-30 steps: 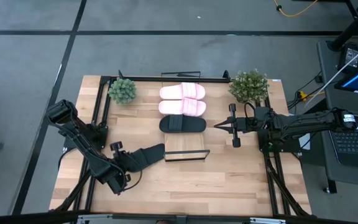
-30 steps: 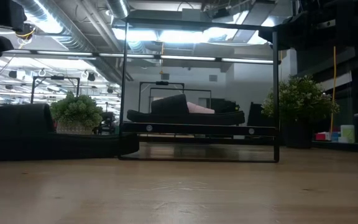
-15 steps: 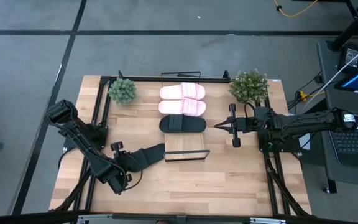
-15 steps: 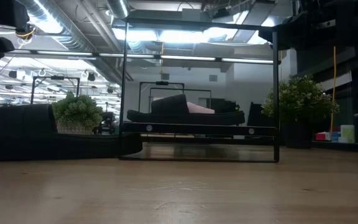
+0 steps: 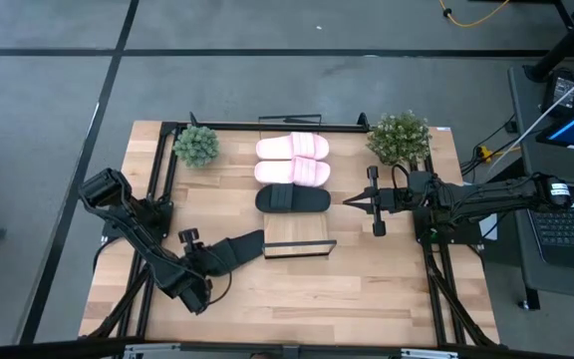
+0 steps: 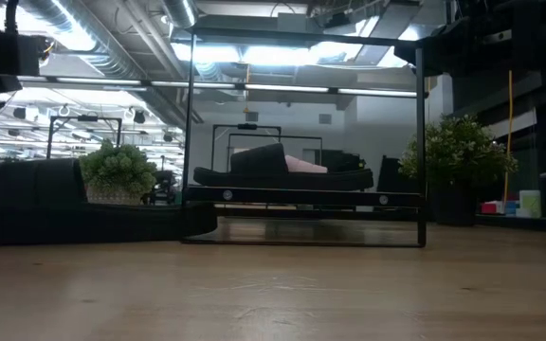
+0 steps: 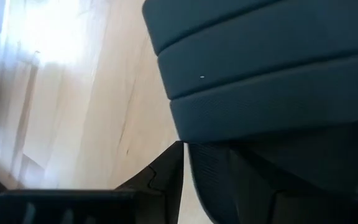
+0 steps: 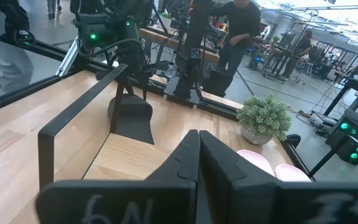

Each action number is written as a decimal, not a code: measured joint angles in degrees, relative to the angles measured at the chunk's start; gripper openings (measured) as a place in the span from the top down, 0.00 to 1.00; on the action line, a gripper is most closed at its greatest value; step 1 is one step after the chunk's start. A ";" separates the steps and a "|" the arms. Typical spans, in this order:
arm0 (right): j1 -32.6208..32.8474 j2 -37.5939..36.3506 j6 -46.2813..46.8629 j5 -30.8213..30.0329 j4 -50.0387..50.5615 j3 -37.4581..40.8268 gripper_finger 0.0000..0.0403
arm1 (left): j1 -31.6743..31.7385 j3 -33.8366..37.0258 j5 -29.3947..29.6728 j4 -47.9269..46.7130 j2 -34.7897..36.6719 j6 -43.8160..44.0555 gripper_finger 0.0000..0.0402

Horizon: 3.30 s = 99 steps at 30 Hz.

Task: Pick and place slides into the shelf
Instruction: Put the black slides on the shelf

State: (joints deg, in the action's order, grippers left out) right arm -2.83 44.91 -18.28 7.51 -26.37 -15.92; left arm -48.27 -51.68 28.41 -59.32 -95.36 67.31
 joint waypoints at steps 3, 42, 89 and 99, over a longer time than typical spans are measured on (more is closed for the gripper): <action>-0.01 0.00 0.07 0.00 -0.03 0.00 0.96 | -0.29 0.00 0.16 -0.21 -0.08 0.83 0.73; -0.02 0.00 0.13 0.00 -0.04 0.00 0.96 | -2.49 0.00 9.82 0.39 -0.03 4.10 0.72; 0.00 0.00 0.11 0.00 -0.04 0.00 0.96 | -2.95 -0.07 3.22 -6.54 0.03 7.55 1.00; 0.00 0.00 0.07 0.00 -0.04 0.00 0.96 | -5.23 -0.07 3.57 -5.49 0.03 10.98 1.00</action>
State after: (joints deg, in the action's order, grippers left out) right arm -2.83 44.91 -18.22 7.51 -26.41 -15.92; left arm -53.50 -51.75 31.99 -64.81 -95.33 78.29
